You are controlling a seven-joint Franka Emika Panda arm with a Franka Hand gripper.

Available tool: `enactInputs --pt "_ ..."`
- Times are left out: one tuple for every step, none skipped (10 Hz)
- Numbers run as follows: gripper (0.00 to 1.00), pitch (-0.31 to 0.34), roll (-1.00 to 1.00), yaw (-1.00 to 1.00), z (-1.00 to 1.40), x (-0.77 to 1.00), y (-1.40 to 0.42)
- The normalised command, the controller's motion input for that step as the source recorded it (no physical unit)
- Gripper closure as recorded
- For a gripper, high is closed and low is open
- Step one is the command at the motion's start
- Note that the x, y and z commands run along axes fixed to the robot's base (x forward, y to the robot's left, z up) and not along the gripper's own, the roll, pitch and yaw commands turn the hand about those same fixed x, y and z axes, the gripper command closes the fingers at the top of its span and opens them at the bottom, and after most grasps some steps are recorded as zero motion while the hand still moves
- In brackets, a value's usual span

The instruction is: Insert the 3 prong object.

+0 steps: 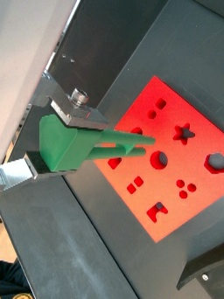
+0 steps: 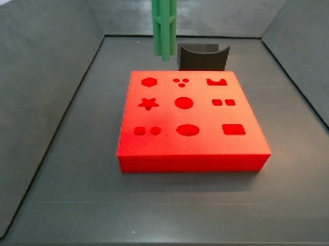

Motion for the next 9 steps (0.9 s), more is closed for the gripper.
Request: enactInputs --pt "1.0 -0.019 0.0 0.0 -0.2 0.0 0.28" --pt "1.0 -0.029 0.0 -0.02 -0.47 0.12 0.73" --pt "1.0 -0.053 0.0 -0.07 -0.64 0.2 0.93" --pt "1.0 -0.041 0.0 -0.05 -0.64 0.31 0.92" --pt "1.0 -0.004 0.0 -0.07 -0.65 0.56 0.8" --pt "1.0 -0.033 0.0 -0.13 -0.7 0.59 0.64" --pt "1.0 -0.083 0.0 -0.13 -0.52 0.41 0.29" --pt "1.0 -0.007 0.0 0.0 -0.27 0.47 0.0" --pt "1.0 -0.046 -0.04 -0.05 -0.27 0.36 0.0"
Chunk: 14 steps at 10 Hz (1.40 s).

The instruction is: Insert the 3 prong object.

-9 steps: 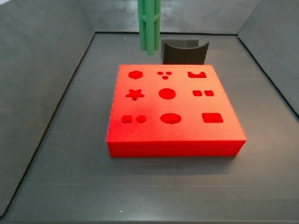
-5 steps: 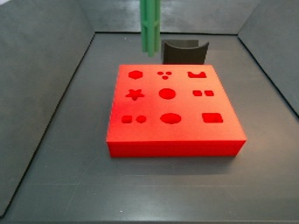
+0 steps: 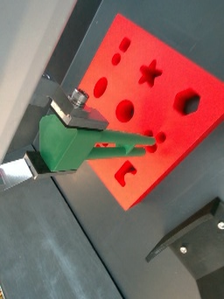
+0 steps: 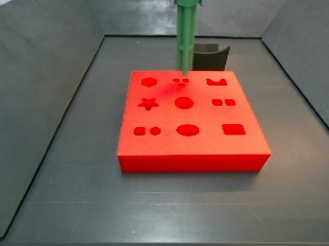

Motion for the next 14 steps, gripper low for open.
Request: enactInputs --pt "1.0 -0.029 -0.01 -0.15 -0.29 0.27 0.02" --pt "1.0 0.0 0.0 -0.25 -0.33 0.22 0.11" --pt "1.0 0.0 0.0 -0.24 -0.28 0.0 0.01" --pt "1.0 -0.037 -0.09 -0.25 0.0 0.0 0.0" --pt "1.0 -0.081 -0.14 -0.17 0.11 0.0 -0.03" --pt "1.0 -0.109 -0.14 -0.11 0.0 -0.1 -0.04" --pt "1.0 -0.094 -0.1 -0.07 0.0 -0.11 0.0" --pt "1.0 -0.076 -0.05 -0.02 -0.19 -0.16 0.0" --pt "1.0 -0.07 -0.04 -0.03 -0.12 -0.27 0.0" --pt "1.0 -0.094 -0.09 0.0 -0.09 -0.15 -0.01" --pt "1.0 -0.064 -0.05 0.04 -0.16 -0.03 -0.01" --pt "1.0 -0.066 -0.06 0.09 -0.15 -0.07 0.0" --pt "1.0 -0.067 -0.07 0.08 -0.17 -0.16 0.0" --pt "1.0 -0.08 -0.06 0.13 -0.17 -0.25 0.0"
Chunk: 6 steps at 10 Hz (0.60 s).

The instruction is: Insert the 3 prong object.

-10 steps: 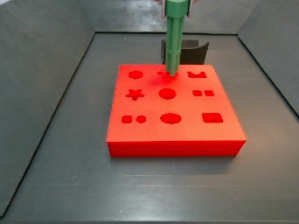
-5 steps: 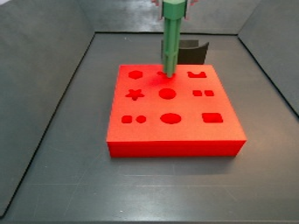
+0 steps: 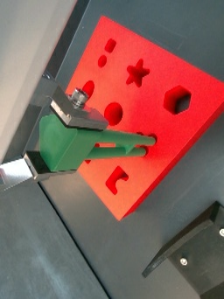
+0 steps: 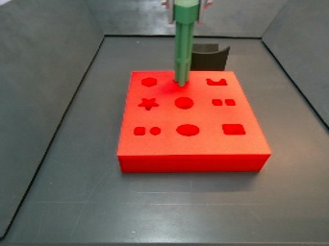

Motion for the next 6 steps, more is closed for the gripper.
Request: enactInputs --pt "1.0 -0.069 -0.03 0.36 -0.17 -0.18 -0.03" --pt "1.0 -0.044 -0.05 0.15 -0.09 0.0 0.0" --pt "1.0 -0.006 0.0 0.0 -0.03 0.02 -0.06" --pt "1.0 0.0 -0.03 -0.08 -0.26 0.42 0.0" --pt "1.0 0.0 0.0 -0.25 -0.42 0.37 0.07" --pt "1.0 0.0 0.01 -0.18 -0.47 0.1 0.07"
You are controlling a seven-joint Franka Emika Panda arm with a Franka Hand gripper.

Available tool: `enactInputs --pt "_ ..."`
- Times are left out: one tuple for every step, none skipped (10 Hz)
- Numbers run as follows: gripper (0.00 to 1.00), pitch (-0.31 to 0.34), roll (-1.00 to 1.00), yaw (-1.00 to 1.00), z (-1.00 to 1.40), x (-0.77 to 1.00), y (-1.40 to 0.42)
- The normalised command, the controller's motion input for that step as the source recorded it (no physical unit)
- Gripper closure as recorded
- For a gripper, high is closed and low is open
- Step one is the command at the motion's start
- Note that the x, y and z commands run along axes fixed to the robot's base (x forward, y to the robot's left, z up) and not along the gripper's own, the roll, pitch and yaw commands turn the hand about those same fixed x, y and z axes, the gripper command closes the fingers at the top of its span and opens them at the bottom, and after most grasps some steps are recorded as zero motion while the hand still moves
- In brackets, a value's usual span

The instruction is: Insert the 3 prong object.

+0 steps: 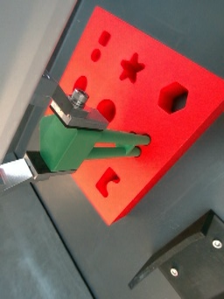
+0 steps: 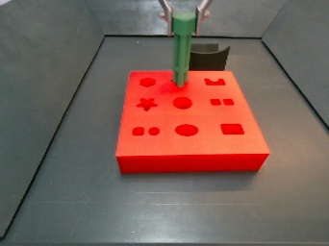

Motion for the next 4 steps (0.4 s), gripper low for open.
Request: enactInputs --pt "1.0 0.0 0.01 -0.17 -0.48 0.15 0.06" --pt "1.0 0.0 0.01 -0.17 -0.52 0.13 0.05" --pt "1.0 0.0 0.0 -0.06 -0.25 0.0 0.03" --pt "1.0 0.0 0.0 0.0 0.0 0.0 0.0"
